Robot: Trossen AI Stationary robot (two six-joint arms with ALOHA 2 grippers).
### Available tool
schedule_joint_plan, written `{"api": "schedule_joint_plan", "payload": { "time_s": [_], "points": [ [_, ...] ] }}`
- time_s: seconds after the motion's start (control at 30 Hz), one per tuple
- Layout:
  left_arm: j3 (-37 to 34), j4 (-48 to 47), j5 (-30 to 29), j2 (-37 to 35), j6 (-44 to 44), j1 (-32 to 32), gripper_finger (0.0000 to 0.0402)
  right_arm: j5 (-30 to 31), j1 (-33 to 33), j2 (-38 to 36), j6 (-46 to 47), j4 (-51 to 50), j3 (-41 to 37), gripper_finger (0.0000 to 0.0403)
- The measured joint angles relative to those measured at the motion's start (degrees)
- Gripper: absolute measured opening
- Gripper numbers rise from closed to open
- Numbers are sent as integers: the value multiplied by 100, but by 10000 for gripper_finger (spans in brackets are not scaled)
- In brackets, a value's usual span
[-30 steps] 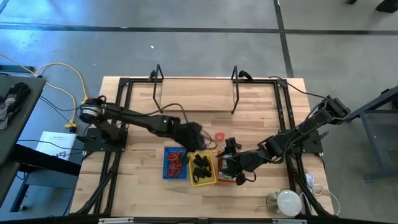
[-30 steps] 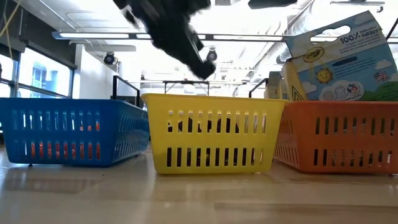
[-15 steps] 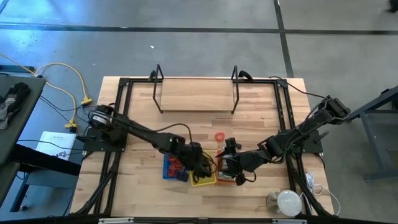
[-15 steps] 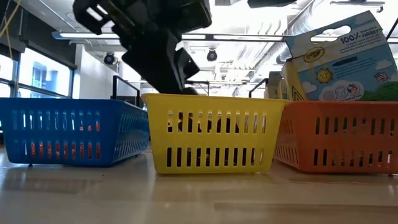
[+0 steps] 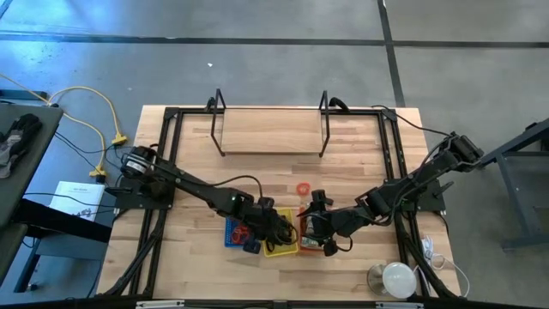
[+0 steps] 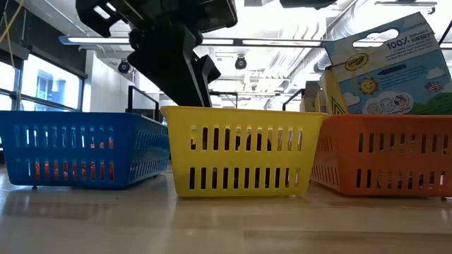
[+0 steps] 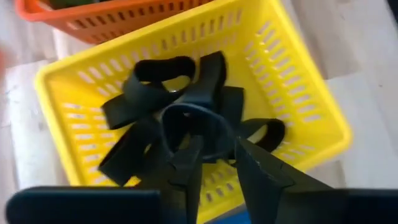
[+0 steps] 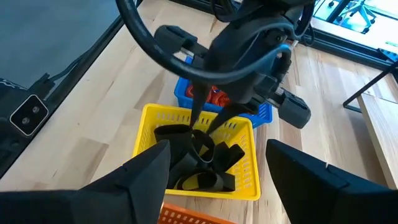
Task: Pick & Place Office Desk Supplies
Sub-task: Put the black rubber band into the yellow basket
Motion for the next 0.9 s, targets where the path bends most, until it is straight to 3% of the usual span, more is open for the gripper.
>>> {"api": "schedule_joint_plan", "payload": {
  "time_s": [0.2,0.37,0.43,0.6,0.7,0.9],
  "points": [
    [6,92,-712,-128,541,0,110,103,2,0,1,44,0,254],
    [15,332,-2622,-406,1490,-61,111,1041,117,-174,138,-11,1,254],
    [17,442,-2994,-437,1758,-17,111,1292,156,-216,316,15,13,254],
    [24,395,-2545,-435,2475,459,111,1434,259,-206,459,-55,6,254],
    [22,261,-1967,-456,2275,878,111,1813,339,-222,814,-294,7,254],
    [17,97,-744,-481,1805,1607,111,2292,582,-808,2044,-1684,7,254]
  ]
}}
